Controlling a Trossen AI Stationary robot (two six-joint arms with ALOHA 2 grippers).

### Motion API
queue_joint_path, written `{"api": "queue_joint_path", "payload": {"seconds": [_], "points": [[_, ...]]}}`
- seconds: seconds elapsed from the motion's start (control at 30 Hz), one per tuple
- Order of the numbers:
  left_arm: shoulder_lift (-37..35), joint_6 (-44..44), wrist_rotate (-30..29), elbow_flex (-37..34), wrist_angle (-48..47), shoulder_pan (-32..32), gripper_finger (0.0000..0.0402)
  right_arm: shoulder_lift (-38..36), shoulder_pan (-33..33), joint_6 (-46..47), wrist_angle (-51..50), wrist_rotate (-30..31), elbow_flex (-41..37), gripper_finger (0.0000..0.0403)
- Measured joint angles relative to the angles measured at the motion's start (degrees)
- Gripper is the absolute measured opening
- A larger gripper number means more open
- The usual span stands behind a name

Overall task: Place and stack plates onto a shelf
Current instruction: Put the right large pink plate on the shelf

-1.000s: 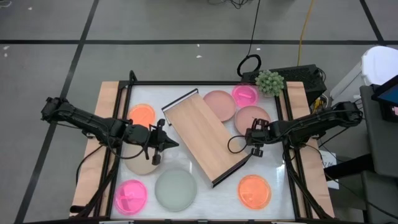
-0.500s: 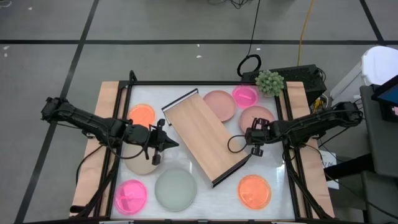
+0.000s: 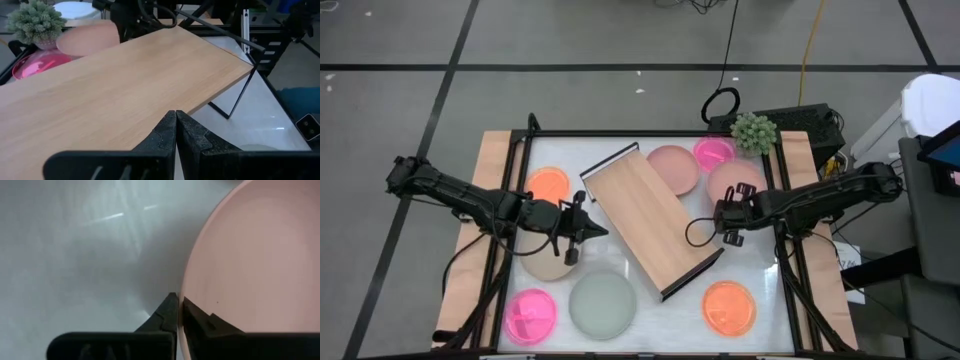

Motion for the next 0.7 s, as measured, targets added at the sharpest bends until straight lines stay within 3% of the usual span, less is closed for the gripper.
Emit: {"api": "queue_joint_path", "payload": {"seconds": [0.17,0.7], "points": [[0.0,-1.6,0.0,0.0,0.0,0.0,0.0012,0.0,0.6,-0.1,-2.3,4.1,3.1,0.0001],[0.0,-4.4,0.0,0.0,0.0,-0.2,0.0012,0.0,0.8,-7.6,-4.7,9.0,11.6,0.0]]}}
